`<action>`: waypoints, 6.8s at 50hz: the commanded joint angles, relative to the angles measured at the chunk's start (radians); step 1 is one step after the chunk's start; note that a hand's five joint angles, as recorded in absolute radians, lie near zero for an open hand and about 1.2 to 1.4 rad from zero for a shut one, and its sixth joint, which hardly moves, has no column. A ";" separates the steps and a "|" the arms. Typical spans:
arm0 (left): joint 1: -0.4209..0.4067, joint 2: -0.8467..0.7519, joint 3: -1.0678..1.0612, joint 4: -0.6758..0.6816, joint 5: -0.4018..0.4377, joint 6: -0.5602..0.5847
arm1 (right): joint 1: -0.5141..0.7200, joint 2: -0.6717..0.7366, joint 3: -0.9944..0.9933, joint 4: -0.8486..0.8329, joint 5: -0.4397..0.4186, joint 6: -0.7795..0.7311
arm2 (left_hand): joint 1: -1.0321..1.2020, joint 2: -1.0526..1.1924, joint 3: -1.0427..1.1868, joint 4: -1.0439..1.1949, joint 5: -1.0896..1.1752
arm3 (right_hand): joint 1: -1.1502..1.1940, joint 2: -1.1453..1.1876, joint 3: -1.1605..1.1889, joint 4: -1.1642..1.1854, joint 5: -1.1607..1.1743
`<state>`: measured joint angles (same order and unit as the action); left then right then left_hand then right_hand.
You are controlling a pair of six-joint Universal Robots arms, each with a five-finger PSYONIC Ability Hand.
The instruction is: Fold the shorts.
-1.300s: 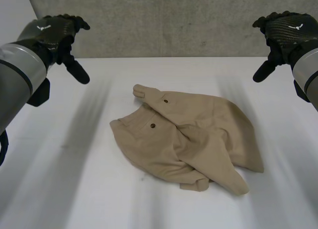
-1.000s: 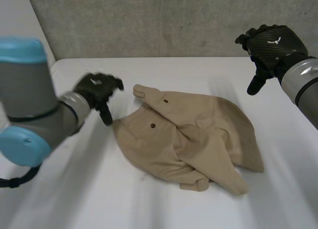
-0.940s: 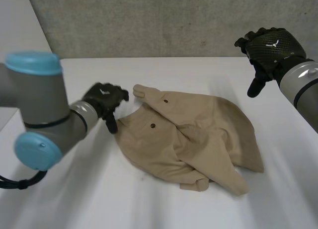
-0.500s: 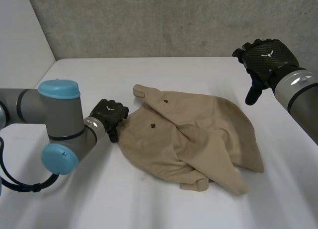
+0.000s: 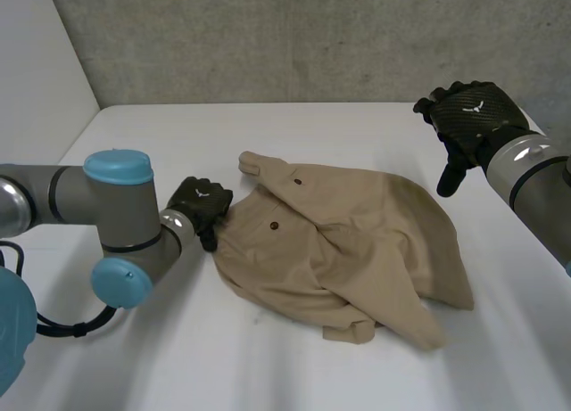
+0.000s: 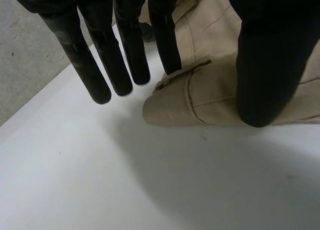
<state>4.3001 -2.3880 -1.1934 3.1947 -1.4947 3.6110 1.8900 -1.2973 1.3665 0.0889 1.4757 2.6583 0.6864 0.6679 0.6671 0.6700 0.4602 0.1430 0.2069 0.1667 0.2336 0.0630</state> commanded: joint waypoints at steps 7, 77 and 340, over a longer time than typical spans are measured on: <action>0.000 -0.027 0.034 0.005 -0.001 -0.002 | 0.014 0.013 0.005 0.000 0.001 -0.023 | 0.501 0.520 0.521 0.518 0.553 | 0.032 -0.032 0.008 -0.059 -0.063; -0.209 0.527 -0.354 0.134 -0.145 -0.139 | 0.024 0.016 0.066 0.101 -0.207 -0.201 | -0.449 -0.431 -0.430 -0.433 -0.398 | 0.032 -0.032 0.008 -0.059 -0.063; 0.099 0.559 -0.666 0.054 0.048 -0.067 | -0.020 0.081 0.226 0.014 -0.183 -0.047 | 0.710 0.728 0.729 0.726 0.762 | 0.224 0.160 0.200 0.133 0.129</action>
<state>4.4028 -1.9435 -1.7757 3.2579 -1.4479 3.5439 1.8729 -1.2163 1.7040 -0.0268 1.3045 2.6121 1.1274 1.1943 1.1872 1.1982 0.9620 0.2494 0.2816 0.2637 0.2775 0.1025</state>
